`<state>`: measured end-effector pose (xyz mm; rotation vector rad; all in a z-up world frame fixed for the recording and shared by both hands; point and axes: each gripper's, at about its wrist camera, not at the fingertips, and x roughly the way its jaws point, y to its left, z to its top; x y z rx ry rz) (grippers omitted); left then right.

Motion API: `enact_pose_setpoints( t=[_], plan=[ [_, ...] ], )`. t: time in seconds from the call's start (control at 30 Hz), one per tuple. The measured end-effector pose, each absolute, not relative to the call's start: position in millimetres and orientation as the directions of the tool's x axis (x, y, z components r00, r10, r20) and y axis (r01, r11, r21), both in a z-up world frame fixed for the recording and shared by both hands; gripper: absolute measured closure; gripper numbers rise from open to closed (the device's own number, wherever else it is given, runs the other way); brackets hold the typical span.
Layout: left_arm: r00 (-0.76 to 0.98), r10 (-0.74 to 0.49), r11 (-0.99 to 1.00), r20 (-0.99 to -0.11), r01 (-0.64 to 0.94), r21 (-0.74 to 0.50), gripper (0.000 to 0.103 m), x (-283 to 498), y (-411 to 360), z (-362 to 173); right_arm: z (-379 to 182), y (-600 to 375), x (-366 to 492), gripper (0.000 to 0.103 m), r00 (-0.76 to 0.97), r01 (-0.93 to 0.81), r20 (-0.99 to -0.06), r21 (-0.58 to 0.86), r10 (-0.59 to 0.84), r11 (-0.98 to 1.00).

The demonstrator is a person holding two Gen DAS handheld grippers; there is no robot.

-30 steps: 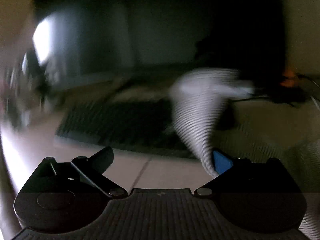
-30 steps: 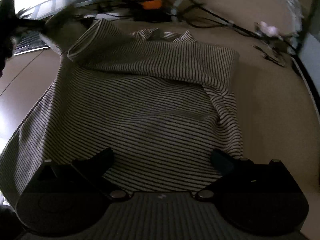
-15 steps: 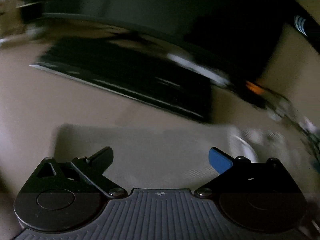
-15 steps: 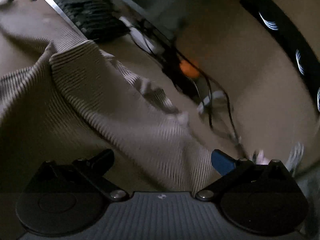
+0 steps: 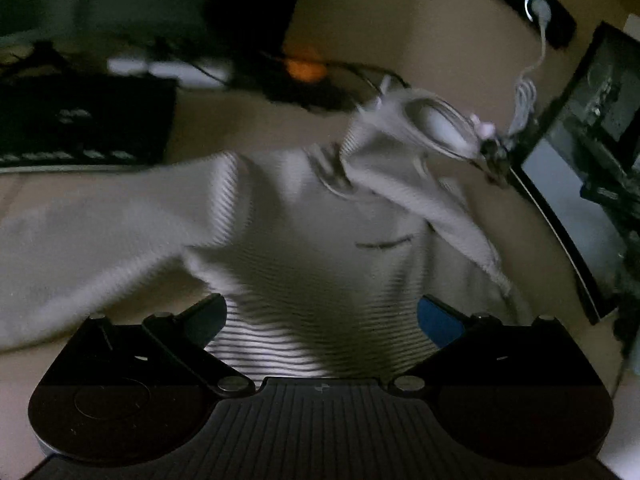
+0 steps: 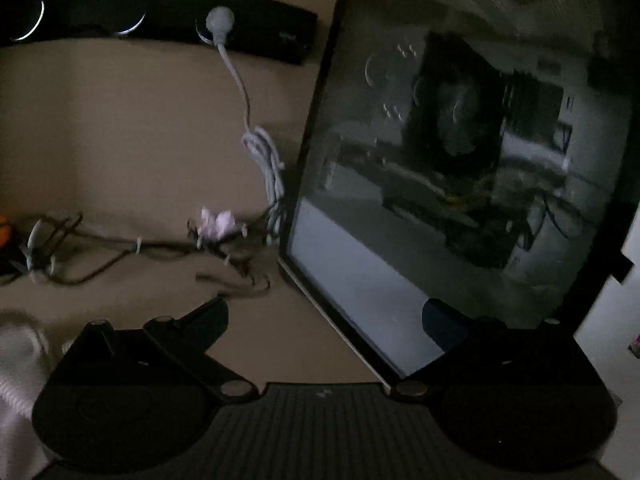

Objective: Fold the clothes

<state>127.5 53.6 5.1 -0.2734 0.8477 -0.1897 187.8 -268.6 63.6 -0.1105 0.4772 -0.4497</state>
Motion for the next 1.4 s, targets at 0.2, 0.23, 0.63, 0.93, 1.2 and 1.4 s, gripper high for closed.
enact_pose_setpoints(
  t=[0.2,0.23,0.63,0.93,1.2,1.4],
  plan=[
    [0.643,-0.256,0.96,-0.722,0.079,-0.269,0.0,131,41,-12,41,-214,169,0.0,0.841,-0.211,-0.54,-0.276,0.03,0.938],
    [0.65,-0.246,0.964,-0.719,0.086,-0.252,0.0,129,38,-13,34,-198,171,0.0,0.837,-0.275,-0.544,-0.329,0.057,0.903],
    [0.722,-0.104,0.991,-0.684,0.137,-0.006,0.0,110,7,-26,-6,-161,270,0.0,0.842,-0.162,-0.535,-0.376,-0.071,0.913],
    [0.722,-0.099,0.991,-0.685,0.132,-0.004,0.0,112,7,-26,20,-292,219,0.0,0.755,0.313,-0.527,-0.235,-0.391,0.92],
    [0.669,-0.175,0.979,-0.722,0.039,-0.201,0.0,141,27,-14,41,-283,193,0.0,0.819,-0.036,-0.573,0.007,0.034,0.999],
    [0.627,-0.248,0.956,-0.739,0.035,-0.291,0.0,179,35,-9,-3,-262,259,0.0,0.601,-0.105,-0.747,0.278,0.284,0.955]
  ],
)
